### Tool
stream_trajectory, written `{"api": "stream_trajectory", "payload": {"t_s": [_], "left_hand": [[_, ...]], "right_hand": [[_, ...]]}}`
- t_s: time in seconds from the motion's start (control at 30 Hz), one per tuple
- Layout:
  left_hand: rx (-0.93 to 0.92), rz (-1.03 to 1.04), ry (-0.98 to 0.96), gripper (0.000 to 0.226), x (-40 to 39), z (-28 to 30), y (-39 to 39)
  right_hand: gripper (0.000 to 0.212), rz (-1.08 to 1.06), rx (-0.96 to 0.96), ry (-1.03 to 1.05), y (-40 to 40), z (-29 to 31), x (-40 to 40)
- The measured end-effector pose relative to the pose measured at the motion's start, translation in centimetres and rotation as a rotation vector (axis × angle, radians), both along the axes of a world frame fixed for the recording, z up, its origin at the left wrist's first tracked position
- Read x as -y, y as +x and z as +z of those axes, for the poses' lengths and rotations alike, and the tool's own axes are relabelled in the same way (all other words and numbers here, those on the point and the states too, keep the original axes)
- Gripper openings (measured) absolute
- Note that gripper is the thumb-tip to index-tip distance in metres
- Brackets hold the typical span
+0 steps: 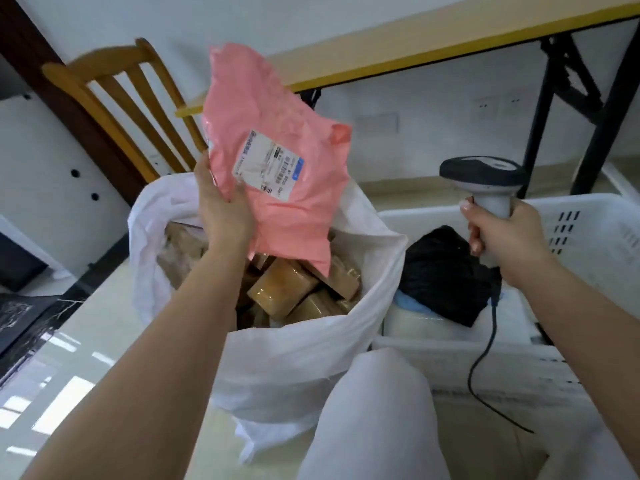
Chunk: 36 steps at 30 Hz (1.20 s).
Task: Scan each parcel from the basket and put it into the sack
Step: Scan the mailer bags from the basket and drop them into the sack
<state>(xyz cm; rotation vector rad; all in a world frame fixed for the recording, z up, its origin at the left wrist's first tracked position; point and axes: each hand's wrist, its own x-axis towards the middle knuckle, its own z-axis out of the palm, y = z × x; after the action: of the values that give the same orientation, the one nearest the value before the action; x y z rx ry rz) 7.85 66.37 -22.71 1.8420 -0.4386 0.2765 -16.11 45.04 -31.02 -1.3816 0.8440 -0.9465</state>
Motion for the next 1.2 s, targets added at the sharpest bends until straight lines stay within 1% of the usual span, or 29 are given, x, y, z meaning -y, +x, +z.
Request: {"api": "stream_trajectory", "payload": {"t_s": [0.07,0.17,0.2,0.23,0.3,0.33,0.37,0.4,0.43,0.47,0.53,0.57,0.67,0.7,0.73,0.77,0.83,0.9,0.97,1.07,1.2], "left_hand": [[-0.048,0.003,0.280,0.047,-3.2,0.4,2.1],[-0.128,-0.084,0.873,0.041,-5.4,-0.2,3.2],[-0.128,-0.081,1.011,0.043,-5.5,-0.8,3.4],[-0.095,-0.041,1.101,0.049,-5.4,-1.2,3.3],[0.099,0.043,1.164,0.066,-4.0,-1.7,2.4],[0.244,0.015,1.163,0.073,-3.0,-2.0,1.8],[0.374,-0.085,1.174,0.075,-1.9,-2.4,1.1],[0.452,-0.220,1.215,0.073,-0.8,-3.1,0.5],[0.442,-0.344,1.279,0.070,-0.1,-4.0,-0.1],[0.357,-0.421,1.376,0.070,0.1,-5.3,-0.1],[0.141,-0.445,1.544,0.076,0.0,-7.6,0.5],[0.080,-0.418,1.577,0.079,-0.1,-8.3,0.8],[-0.027,-0.389,1.597,0.084,1.4,-8.1,1.6],[-0.057,-0.385,1.583,0.085,2.4,-7.5,1.5],[-0.049,-0.360,1.536,0.082,3.6,-6.9,1.2],[0.012,-0.325,1.465,0.072,4.8,-6.2,0.5],[0.204,-0.276,1.262,0.055,7.9,-5.2,-1.6],[0.327,-0.376,1.059,0.049,11.7,-4.8,-4.3],[0.342,-0.533,0.939,0.046,15.5,-5.6,-7.1],[0.262,-0.681,0.926,0.048,20.4,-8.9,-9.9],[0.112,-0.741,1.013,0.049,25.5,-14.7,-10.4]], "right_hand": [[0.018,0.027,0.002,0.017,0.8,0.2,-1.0],[0.019,0.070,0.004,0.045,1.7,0.1,-2.3],[0.018,0.080,0.000,0.055,1.9,0.1,-2.6],[0.018,0.087,-0.003,0.061,2.0,0.0,-2.7],[0.018,0.087,-0.011,0.065,2.0,0.0,-2.8],[0.019,0.081,-0.017,0.066,1.9,0.0,-2.7],[0.020,0.072,-0.023,0.067,1.8,-0.1,-2.6],[0.020,0.066,-0.032,0.069,1.7,-0.2,-2.4],[0.021,0.063,-0.039,0.073,1.5,-0.4,-2.2],[0.022,0.062,-0.044,0.079,1.3,-0.6,-2.0],[0.022,0.061,-0.052,0.094,0.9,-0.9,-1.6],[0.022,0.061,-0.055,0.105,0.5,-1.1,-1.3],[0.022,0.039,-0.074,0.126,-0.7,-1.9,0.0],[0.022,0.025,-0.079,0.132,-1.2,-2.2,0.4],[0.023,0.010,-0.080,0.141,-1.6,-2.5,0.9],[0.023,-0.007,-0.080,0.154,-2.0,-2.9,1.3],[0.024,-0.041,-0.071,0.186,-2.8,-3.7,2.3],[0.024,-0.066,-0.064,0.205,-3.5,-4.8,3.4],[0.024,-0.077,-0.078,0.215,-4.2,-6.1,4.2],[0.027,-0.107,-0.097,0.287,-4.5,-8.5,5.1],[0.030,-0.179,-0.111,0.400,-2.6,-11.0,7.8]]}}
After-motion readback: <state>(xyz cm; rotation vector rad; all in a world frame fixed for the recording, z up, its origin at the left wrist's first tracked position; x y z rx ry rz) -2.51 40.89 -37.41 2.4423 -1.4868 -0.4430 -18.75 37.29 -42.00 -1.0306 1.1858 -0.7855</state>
